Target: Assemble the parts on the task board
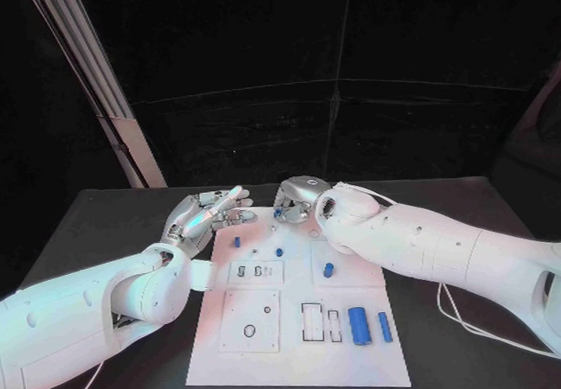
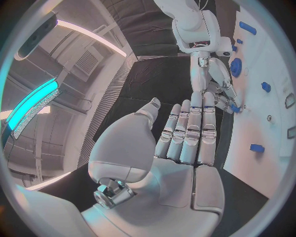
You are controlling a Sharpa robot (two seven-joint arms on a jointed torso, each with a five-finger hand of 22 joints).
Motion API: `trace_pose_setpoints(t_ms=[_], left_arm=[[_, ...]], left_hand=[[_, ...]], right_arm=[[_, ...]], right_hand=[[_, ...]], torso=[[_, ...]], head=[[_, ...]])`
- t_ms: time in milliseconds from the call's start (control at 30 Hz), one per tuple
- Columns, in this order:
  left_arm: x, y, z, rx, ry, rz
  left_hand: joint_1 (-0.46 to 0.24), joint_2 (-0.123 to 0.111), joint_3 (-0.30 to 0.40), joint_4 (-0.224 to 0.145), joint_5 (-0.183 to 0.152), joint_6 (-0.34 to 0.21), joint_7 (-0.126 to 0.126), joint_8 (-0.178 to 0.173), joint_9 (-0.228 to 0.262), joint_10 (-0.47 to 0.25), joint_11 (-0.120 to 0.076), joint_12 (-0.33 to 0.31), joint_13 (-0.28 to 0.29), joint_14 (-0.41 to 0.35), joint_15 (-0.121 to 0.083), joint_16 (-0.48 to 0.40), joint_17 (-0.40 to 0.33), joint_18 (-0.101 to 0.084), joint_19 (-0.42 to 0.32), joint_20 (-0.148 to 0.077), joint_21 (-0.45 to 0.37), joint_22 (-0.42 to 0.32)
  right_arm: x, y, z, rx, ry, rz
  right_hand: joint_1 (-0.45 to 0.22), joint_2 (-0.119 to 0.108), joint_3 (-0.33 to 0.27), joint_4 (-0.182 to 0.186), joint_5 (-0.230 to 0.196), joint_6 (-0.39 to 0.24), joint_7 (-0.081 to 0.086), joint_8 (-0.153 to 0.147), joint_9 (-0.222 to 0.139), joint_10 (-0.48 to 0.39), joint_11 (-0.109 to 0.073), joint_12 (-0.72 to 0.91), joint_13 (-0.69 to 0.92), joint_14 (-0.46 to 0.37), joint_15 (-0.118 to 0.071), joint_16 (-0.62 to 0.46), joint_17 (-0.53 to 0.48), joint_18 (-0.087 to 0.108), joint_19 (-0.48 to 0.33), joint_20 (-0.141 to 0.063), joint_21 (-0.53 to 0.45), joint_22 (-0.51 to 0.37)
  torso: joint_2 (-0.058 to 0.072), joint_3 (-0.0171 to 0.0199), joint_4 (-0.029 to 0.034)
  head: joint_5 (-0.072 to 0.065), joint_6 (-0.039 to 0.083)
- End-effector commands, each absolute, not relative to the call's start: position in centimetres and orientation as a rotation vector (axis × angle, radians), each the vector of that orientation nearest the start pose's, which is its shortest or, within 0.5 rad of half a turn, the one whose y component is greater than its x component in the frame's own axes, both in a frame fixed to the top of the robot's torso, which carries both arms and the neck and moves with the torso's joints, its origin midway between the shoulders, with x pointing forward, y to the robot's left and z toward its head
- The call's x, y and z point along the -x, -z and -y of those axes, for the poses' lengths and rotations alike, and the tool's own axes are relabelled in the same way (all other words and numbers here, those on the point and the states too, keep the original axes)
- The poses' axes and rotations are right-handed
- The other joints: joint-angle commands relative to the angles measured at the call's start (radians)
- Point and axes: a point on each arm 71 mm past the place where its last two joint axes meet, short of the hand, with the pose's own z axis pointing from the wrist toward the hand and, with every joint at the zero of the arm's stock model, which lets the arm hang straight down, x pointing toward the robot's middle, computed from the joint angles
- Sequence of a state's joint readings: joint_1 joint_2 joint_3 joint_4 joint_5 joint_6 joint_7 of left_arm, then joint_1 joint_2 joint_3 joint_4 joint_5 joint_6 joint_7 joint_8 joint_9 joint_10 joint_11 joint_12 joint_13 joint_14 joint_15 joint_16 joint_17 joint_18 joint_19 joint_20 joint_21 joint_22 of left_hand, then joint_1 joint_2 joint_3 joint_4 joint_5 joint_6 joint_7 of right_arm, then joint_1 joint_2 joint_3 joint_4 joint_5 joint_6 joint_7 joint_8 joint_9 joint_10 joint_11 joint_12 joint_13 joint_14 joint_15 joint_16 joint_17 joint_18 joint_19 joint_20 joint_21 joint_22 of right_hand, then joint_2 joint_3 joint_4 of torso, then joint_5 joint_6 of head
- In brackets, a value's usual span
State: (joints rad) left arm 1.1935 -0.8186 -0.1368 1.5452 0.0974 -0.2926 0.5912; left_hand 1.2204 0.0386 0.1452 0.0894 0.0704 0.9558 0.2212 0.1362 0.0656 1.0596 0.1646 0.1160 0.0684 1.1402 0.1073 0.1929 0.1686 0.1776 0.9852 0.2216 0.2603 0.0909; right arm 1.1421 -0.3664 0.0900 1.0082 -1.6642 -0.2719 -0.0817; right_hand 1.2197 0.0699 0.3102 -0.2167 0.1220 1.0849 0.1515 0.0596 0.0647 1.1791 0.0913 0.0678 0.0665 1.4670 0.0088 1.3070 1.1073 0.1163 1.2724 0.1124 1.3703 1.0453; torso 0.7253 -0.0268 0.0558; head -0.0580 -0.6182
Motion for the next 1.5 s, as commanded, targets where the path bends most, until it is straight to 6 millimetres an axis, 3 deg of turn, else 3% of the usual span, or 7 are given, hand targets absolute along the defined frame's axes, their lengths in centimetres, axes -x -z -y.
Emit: trace_pose_setpoints(t_ms=[33,233,500,867,1000,1133,1500], left_arm=[[-47.1,20.2,-19.3,1.129,1.681,-1.337],[-47.1,20.2,-19.2,1.129,1.683,-1.34],[-47.1,20.2,-19.4,1.131,1.681,-1.341],[-47.0,20.1,-20.0,1.141,1.671,-1.335],[-46.9,20.1,-20.1,1.146,1.669,-1.334],[-46.9,20.2,-20.1,1.148,1.67,-1.335],[-47.0,20.3,-19.9,1.149,1.674,-1.339]], left_hand=[[-0.006,0.006,-0.002,-0.005,0.0,0.0,0.005,-0.006,-0.001,-0.002,0.003,-0.004,-0.002,-0.002,0.007,-0.005,0.001,0.006,0.005,0.002,-0.003,-0.002],[-0.007,0.007,-0.002,-0.005,0.001,-0.001,0.006,-0.008,-0.001,-0.003,0.004,-0.006,-0.002,-0.002,0.008,-0.006,0.002,0.006,0.006,0.003,-0.005,-0.003],[-0.007,0.007,-0.002,-0.005,0.001,-0.001,0.006,-0.008,-0.001,-0.003,0.004,-0.006,-0.002,-0.002,0.008,-0.006,0.002,0.006,0.006,0.003,-0.005,-0.003],[-0.008,0.007,-0.002,-0.005,0.001,-0.002,0.006,-0.008,-0.001,-0.004,0.004,-0.006,-0.002,-0.002,0.008,-0.007,0.003,0.006,0.006,0.003,-0.005,-0.003],[-0.008,0.007,-0.002,-0.005,0.001,-0.002,0.006,-0.008,-0.001,-0.004,0.004,-0.006,-0.002,-0.002,0.008,-0.007,0.003,0.006,0.006,0.003,-0.005,-0.003],[-0.008,0.007,-0.002,-0.005,0.001,-0.002,0.006,-0.008,-0.001,-0.004,0.004,-0.006,-0.002,-0.002,0.008,-0.007,0.003,0.006,0.006,0.003,-0.005,-0.003],[-0.009,0.007,-0.002,-0.005,0.001,-0.002,0.006,-0.009,-0.001,-0.004,0.004,-0.007,-0.002,-0.002,0.008,-0.008,0.003,0.006,0.006,0.003,-0.006,-0.004]], right_arm=[[-55.9,20.2,9.0,0.28,-0.566,-1.61],[-56.1,20.2,9.1,0.271,-0.551,-1.607],[-56.0,19.6,9.5,0.249,-0.563,-1.539],[-53.9,17.9,16.0,0.097,-0.627,-1.536],[-53.0,17.6,18.6,0.023,-0.623,-1.604],[-52.4,17.6,20.7,-0.022,-0.587,-1.682],[-52.6,18.5,22.5,-0.011,-0.424,-1.79]], right_hand=[[-0.001,-0.012,0.008,0.005,-0.008,-0.003,0.007,0.003,0.001,-0.009,0.002,-0.005,-0.001,0.028,0.0,0.005,-0.003,-0.015,0.0,0.003,0.004,-0.003],[-0.008,-0.039,0.018,0.019,-0.017,-0.057,0.027,0.0,-0.002,-0.066,0.018,-0.008,-0.004,0.016,0.015,-0.016,-0.043,-0.007,-0.03,0.013,-0.015,-0.047],[0.004,-0.096,-0.033,0.05,-0.044,-0.282,0.053,-0.003,-0.005,-0.21,0.048,0.008,-0.002,-0.009,0.039,-0.069,-0.134,0.015,-0.1,0.04,-0.072,-0.165],[0.011,-0.092,-0.055,0.092,0.005,-0.164,0.043,0.023,0.008,-0.063,0.024,0.11,0.02,0.017,0.021,-0.011,-0.055,-0.002,-0.035,0.027,-0.029,-0.071],[-0.024,-0.125,-0.096,0.131,0.049,-0.151,0.004,0.025,0.007,0.155,-0.028,0.253,0.098,0.029,-0.019,0.024,-0.006,-0.014,0.008,-0.005,0.003,-0.002],[-0.018,-0.151,-0.161,0.186,0.079,-0.175,-0.01,0.021,0.005,0.156,-0.044,0.445,0.283,0.035,-0.035,0.049,0.026,-0.03,0.053,-0.03,0.041,0.077],[0.067,-0.161,-0.319,0.357,0.104,-0.235,0.013,0.048,0.005,0.12,-0.019,0.995,0.905,0.031,-0.015,0.062,0.027,-0.045,0.088,-0.01,0.079,0.165]], torso=[[0.0,-0.0012,0.0008],[-0.001,-0.0022,0.0029],[-0.002,-0.0013,0.0023],[-0.01,-0.0007,-0.0107],[-0.012,0.0024,-0.0188],[-0.013,0.0036,-0.02],[-0.011,0.0008,-0.0121]], head=[[-0.002,-0.001],[-0.003,-0.002],[-0.002,-0.002],[0.003,0.003],[0.003,0.003],[-0.001,0.005],[-0.009,0.004]])
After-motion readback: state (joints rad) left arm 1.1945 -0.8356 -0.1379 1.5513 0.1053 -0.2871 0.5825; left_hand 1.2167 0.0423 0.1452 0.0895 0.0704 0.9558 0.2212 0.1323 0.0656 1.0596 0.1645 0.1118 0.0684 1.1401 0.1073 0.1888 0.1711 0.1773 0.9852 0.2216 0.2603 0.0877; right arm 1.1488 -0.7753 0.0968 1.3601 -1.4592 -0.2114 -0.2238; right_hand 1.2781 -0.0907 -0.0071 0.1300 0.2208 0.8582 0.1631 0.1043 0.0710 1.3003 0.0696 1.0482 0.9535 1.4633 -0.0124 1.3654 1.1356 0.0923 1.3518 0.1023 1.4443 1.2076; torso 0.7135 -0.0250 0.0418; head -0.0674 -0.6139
